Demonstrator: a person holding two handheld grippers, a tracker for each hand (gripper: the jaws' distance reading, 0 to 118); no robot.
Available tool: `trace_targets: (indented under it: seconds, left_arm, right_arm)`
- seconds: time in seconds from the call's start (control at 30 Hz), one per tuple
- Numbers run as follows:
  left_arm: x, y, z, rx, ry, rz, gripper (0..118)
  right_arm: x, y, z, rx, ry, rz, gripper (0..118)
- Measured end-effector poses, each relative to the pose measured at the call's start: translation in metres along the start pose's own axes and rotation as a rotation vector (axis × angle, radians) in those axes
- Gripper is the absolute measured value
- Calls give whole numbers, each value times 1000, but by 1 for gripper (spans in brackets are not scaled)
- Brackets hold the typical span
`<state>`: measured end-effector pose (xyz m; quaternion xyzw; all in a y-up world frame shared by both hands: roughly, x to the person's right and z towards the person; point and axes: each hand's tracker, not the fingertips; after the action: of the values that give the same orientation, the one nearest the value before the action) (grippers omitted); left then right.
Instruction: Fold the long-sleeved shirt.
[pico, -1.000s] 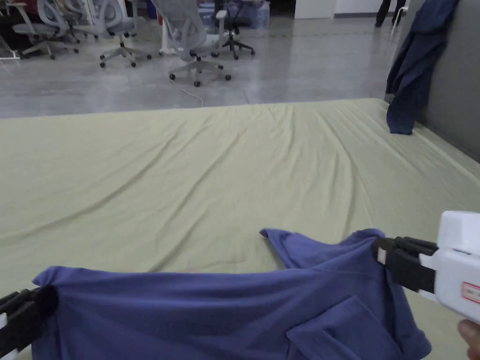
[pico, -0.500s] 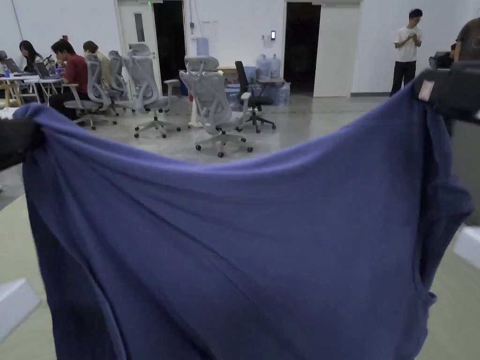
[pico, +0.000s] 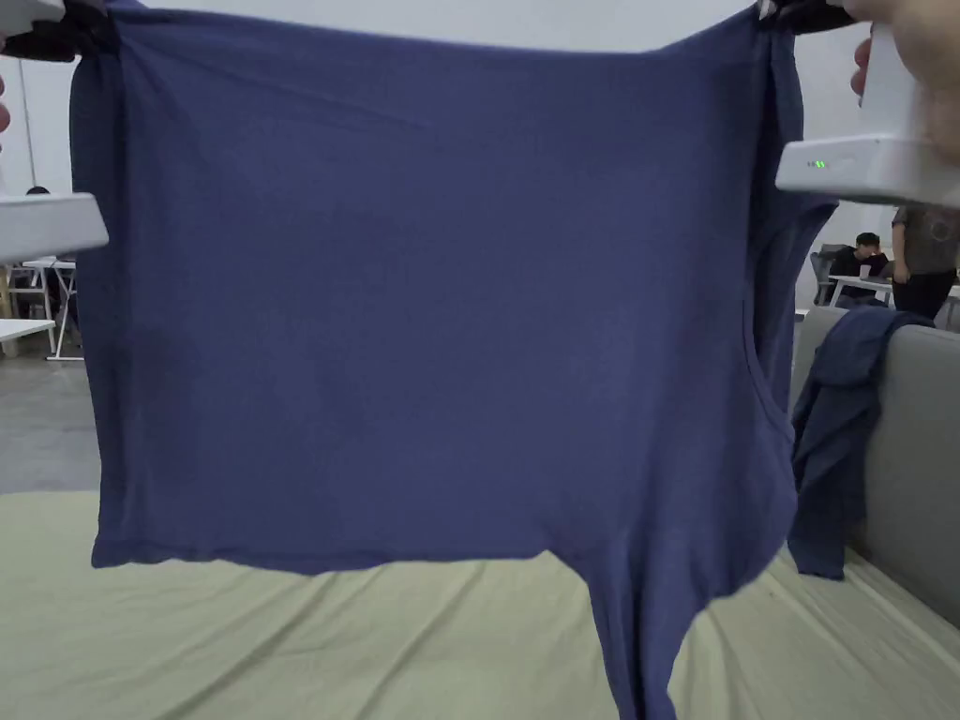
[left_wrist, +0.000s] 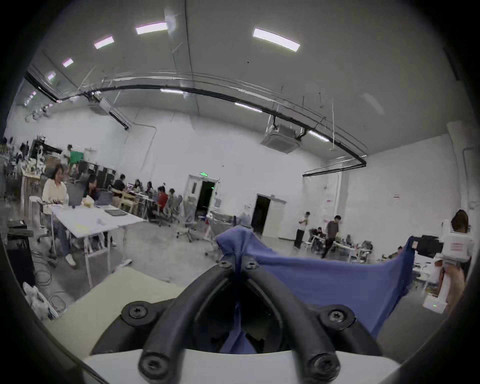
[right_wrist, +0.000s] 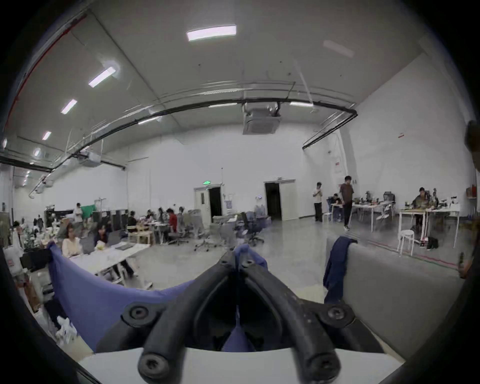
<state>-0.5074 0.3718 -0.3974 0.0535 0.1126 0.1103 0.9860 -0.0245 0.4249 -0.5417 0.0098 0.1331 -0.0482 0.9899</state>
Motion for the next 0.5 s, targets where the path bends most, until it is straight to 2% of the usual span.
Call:
trace_targets:
  seconds: [0.03,0.07,0.27,0.37,0.5]
  left_arm:
    - [1,8,-13,-2,3,-3,0]
    - [3,14,-25,-4,12,-4,0]
    - [13,15,-77,43,31,-46,0]
    - [10,-10,-101,27,22,-39,0]
    - [2,-82,-133,-61,37,-143,0]
  right_arm:
    - [2,8,-11,18,6,-38,2]
    - [0,16,-20,21,6,-14,2]
    - [2,27,-59,47,-60,21,2]
    - [15,0,-82,6,-74,48,2]
    - [33,-78,-124,-124,-64,96,2]
